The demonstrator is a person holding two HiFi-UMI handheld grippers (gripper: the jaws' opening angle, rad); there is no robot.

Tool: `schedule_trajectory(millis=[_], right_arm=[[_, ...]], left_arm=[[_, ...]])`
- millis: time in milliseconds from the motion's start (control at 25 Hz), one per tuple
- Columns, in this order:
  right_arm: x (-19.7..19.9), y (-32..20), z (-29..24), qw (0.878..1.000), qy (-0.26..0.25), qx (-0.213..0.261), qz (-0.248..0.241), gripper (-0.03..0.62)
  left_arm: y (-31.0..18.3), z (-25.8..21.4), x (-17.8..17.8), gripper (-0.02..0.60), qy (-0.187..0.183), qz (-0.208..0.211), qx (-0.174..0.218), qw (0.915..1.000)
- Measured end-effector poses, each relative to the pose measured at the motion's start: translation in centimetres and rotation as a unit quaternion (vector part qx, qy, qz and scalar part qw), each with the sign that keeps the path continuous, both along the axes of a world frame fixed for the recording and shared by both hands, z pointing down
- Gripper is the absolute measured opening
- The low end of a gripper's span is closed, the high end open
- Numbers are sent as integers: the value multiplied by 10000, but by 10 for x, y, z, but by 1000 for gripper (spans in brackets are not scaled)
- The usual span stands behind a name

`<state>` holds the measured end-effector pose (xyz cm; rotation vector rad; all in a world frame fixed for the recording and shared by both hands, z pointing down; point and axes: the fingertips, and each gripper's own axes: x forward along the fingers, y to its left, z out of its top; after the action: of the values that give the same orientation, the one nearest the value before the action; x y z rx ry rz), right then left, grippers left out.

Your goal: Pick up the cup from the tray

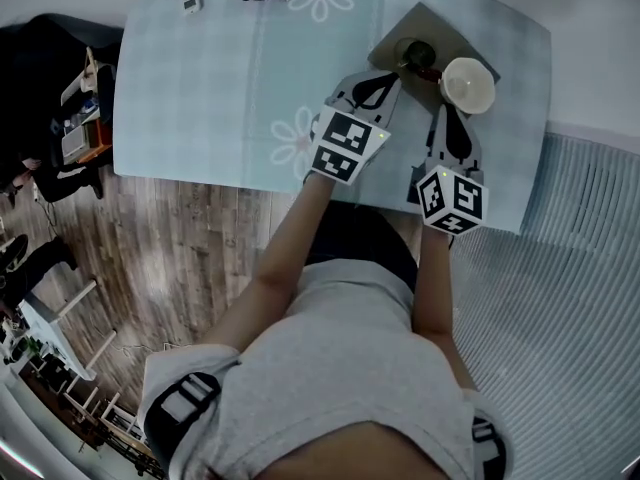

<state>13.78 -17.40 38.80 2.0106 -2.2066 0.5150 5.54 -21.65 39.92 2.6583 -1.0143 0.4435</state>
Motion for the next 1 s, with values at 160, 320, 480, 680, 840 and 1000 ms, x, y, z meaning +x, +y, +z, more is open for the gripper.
schedule_trajectory(millis=[160, 320, 480, 680, 840, 1000], right_arm=[[-3, -6, 2, 10000, 12, 31, 61, 8], [-7, -9, 4, 9998, -33, 167, 49, 8], [-8, -5, 9, 9998, -120, 170, 56, 8], [-6, 6, 16, 9998, -215, 17, 18, 6], [0, 13, 22, 9996, -246, -95, 42, 6], [7, 17, 24, 9994, -283, -167, 70, 6]], left_arm=[[-11, 1, 1, -1, 76, 170, 24, 9998], [-17, 8, 6, -2, 20, 341, 91, 9994], [-17, 18, 14, 0, -66, 597, 133, 9981], [-14, 23, 26, 0, 11, 831, 97, 9965], [-16, 25, 36, 0, 18, 1105, 146, 9938], [-16, 26, 46, 0, -57, 1419, 205, 9897]])
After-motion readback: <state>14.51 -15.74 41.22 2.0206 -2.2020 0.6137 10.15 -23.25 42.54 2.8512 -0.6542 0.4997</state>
